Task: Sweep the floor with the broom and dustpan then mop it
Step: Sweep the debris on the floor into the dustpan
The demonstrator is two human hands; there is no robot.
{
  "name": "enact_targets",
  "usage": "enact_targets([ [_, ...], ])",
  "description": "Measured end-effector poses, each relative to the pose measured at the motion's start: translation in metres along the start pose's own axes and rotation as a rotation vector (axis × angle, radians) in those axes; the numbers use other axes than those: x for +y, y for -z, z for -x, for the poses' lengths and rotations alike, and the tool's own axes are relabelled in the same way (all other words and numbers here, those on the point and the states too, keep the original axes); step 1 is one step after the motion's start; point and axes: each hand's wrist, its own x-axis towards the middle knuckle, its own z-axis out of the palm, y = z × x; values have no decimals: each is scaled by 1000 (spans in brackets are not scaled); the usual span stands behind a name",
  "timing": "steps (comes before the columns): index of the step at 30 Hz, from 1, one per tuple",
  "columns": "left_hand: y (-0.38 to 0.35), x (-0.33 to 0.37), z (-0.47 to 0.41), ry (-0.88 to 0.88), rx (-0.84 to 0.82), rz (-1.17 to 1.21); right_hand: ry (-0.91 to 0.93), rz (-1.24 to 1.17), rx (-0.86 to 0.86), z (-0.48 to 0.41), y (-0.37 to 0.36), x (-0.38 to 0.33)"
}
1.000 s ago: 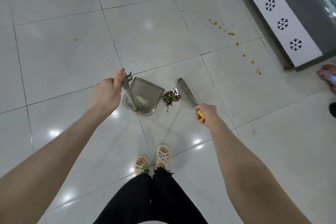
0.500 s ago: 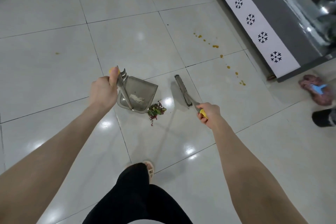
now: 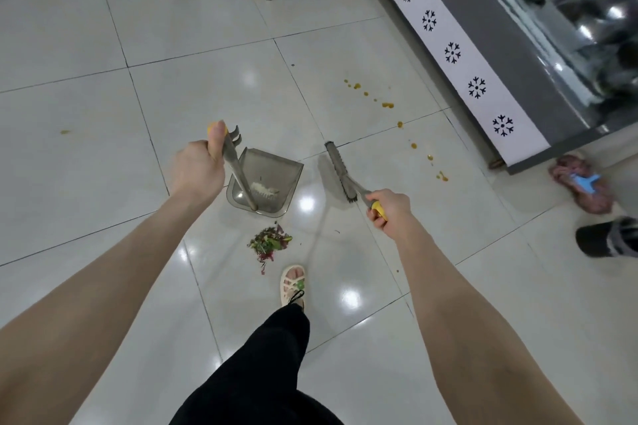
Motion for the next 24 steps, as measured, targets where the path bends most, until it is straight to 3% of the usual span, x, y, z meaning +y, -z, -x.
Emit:
enact_targets([
  [7,-31,51,-77,110,8,67,-5,94,-19,-69,-12,-104],
  [24,-53,142,-250,169,60,-13,73,234,-148,-181,-100,-330],
])
